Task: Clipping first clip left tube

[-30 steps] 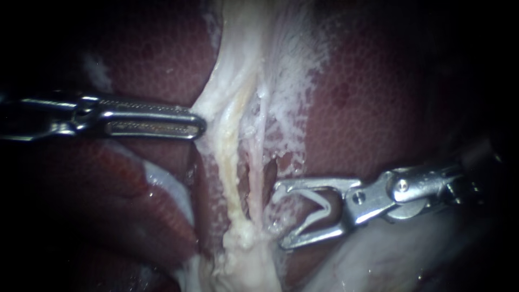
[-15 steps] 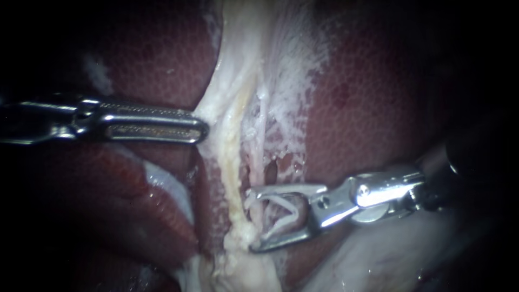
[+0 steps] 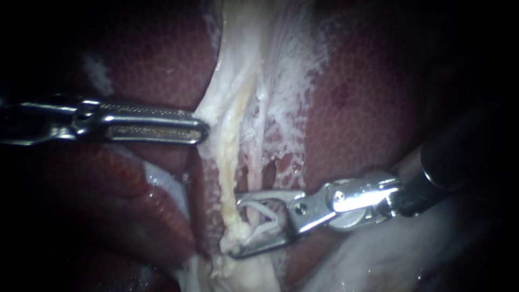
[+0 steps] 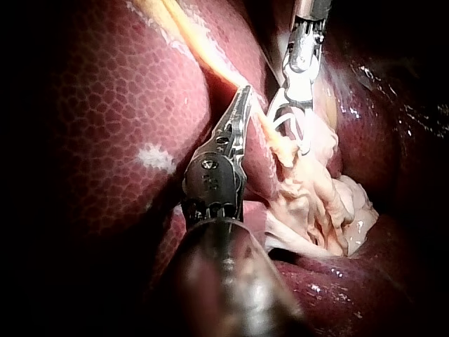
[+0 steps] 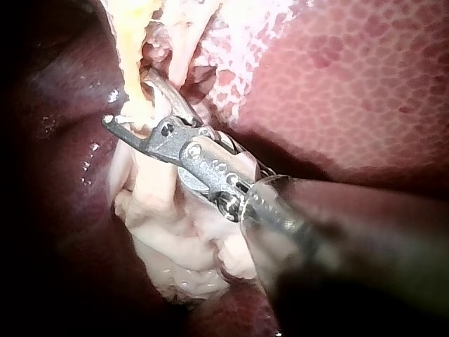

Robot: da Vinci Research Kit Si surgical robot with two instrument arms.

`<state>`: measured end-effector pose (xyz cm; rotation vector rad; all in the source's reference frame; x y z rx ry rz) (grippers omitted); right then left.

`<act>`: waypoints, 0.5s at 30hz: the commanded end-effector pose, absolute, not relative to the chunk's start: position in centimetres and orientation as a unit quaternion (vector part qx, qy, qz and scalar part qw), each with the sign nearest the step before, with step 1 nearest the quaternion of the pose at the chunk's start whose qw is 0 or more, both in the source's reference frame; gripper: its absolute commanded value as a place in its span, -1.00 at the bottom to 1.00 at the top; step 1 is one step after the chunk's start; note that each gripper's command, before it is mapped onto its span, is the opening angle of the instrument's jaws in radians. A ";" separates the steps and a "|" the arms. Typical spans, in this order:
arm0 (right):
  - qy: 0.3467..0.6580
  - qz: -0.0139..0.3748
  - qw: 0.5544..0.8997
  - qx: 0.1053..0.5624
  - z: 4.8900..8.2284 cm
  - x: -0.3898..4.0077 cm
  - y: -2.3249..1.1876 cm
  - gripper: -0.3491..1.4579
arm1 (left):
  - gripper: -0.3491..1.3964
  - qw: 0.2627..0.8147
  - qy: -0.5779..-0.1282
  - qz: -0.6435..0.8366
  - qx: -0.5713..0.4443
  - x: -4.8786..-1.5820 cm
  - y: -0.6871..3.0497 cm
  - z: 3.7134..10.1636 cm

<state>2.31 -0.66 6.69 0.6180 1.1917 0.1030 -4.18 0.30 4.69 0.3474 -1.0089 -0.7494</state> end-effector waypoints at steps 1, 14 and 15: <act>0.552 0.046 0.781 0.288 6.68 2.33 -0.67 0.05 | -1.00 0.795 -0.469 -0.349 0.162 -4.18 0.30 4.69; 0.549 0.040 0.771 0.320 6.59 2.45 -0.70 0.02 | -1.00 0.795 -0.469 -0.349 0.161 -4.19 0.30 4.71; 0.549 0.040 0.771 0.320 6.59 2.46 -0.70 0.02 | -1.00 0.795 -0.469 -0.349 0.161 -4.19 0.30 4.71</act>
